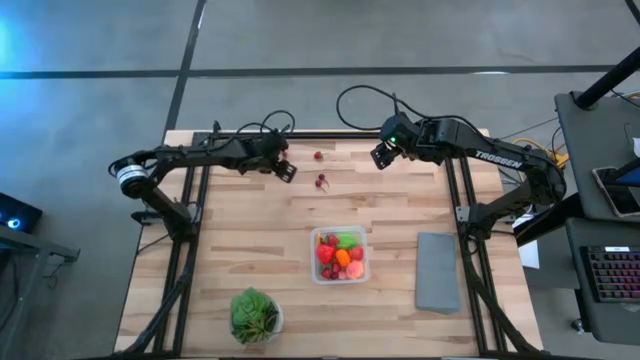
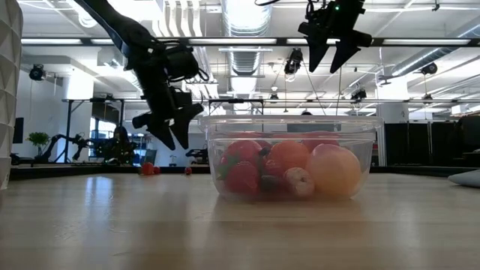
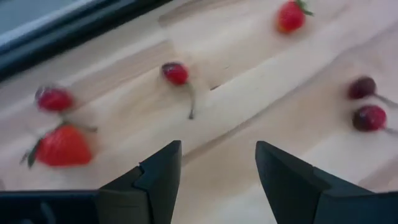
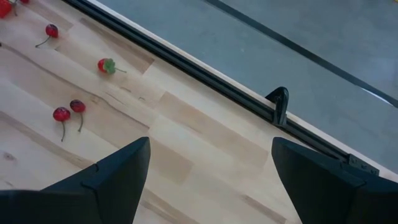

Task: Pick and placing Produce into tupperware
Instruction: Put the red strawberry into the transparent bin

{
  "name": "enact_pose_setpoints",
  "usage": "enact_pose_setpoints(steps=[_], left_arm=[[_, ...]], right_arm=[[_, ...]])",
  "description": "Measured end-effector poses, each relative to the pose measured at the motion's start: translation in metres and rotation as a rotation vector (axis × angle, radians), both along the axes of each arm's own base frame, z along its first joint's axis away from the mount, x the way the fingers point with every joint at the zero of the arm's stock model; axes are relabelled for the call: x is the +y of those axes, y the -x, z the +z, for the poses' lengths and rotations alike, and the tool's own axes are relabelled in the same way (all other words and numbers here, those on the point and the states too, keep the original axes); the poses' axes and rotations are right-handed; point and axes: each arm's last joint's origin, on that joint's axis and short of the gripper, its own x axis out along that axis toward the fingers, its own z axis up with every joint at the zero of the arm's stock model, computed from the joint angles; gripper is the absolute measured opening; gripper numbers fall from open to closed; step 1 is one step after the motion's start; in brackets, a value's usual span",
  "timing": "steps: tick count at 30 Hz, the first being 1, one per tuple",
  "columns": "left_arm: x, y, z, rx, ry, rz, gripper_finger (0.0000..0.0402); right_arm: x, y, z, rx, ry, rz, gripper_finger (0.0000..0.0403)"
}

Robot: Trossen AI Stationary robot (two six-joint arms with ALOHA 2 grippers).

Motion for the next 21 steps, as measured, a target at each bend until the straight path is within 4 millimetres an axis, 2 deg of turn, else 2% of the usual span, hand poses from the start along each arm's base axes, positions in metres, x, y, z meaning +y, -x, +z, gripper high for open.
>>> enact_pose_setpoints(steps=[3, 6, 16, 21], left_arm=[[0.006, 0.005, -0.001, -0.042, 0.039, 0.128, 0.0191], [0.010, 0.013, -0.002, -0.013, 0.075, 0.191, 0.0191], [0.029, 0.043, -0.011, 0.080, 0.137, 0.319, 0.0191], [0.037, 0.050, -0.010, 0.102, 0.117, 0.308, 0.0191]], right_arm=[[0.000, 0.000, 0.000, 0.000, 0.000, 0.001, 0.0329], [0.000, 0.000, 0.000, 0.001, 0.001, 0.003, 0.0329], [0.000, 0.000, 0.000, 0.001, 0.001, 0.003, 0.0329], [0.000, 0.000, 0.000, 0.001, 0.001, 0.003, 0.0329]])
